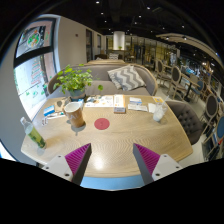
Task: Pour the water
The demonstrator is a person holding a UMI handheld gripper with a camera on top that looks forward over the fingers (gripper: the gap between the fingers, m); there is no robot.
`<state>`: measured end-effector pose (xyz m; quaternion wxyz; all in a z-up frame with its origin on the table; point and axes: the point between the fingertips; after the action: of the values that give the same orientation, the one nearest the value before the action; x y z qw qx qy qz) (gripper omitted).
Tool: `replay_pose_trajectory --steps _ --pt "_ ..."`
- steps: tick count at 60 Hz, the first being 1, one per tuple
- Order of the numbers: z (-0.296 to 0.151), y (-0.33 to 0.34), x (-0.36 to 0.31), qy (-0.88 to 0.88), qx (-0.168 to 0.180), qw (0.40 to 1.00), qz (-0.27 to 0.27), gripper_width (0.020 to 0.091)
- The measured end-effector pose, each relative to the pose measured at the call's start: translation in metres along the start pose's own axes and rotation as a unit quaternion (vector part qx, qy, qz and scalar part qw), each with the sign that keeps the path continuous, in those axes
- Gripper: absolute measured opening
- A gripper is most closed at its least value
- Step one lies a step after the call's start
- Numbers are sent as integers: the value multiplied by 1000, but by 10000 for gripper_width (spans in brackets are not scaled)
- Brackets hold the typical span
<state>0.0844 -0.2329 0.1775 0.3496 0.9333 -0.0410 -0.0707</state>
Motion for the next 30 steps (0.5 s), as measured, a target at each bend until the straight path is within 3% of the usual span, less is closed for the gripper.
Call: replay_pose_trajectory --steps 17,30 --pt "31 12 -8 -7 -6 1000 20 850" --pt "86 34 -82 -8 -19 1000 16 849"
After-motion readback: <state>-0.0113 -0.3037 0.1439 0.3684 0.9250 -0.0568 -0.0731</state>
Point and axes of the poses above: the point between the fingertips, and its own axes, seen from behind it with the camera up: x to the right, z down, y backward, against the way the camera looks, and after that the axes turned 8 degrees about -y, right-handed
